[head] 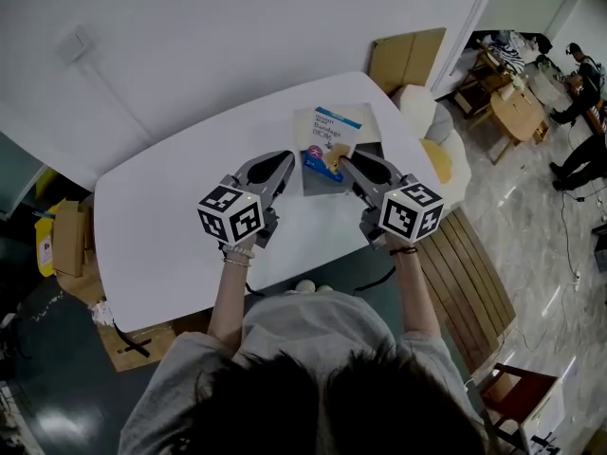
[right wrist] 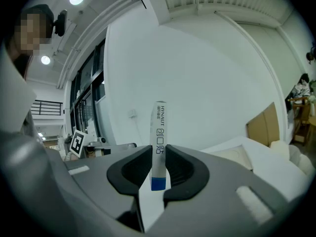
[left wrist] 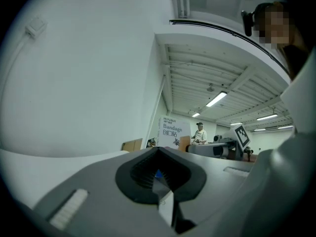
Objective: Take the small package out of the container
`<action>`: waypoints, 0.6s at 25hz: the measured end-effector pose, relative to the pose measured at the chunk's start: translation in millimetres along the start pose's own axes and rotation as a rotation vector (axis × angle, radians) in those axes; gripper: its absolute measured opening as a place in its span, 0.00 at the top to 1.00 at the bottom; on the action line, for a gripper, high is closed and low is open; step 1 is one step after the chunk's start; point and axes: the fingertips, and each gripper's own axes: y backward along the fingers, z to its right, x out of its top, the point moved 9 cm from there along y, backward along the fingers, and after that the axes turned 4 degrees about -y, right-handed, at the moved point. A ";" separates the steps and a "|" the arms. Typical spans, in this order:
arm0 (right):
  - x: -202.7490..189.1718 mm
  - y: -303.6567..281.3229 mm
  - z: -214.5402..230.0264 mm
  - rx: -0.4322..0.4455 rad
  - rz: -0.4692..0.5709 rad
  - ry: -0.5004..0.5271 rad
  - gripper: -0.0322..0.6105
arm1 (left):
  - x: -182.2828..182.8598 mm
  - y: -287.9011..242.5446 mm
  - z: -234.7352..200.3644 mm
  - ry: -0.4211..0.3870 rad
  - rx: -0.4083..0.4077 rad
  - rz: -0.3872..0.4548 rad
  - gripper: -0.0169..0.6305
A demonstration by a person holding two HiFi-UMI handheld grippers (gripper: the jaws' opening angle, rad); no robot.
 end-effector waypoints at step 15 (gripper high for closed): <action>12.0 14.8 -8.9 -0.067 0.109 0.090 0.80 | 16.2 6.8 -4.9 -0.056 0.012 0.036 0.99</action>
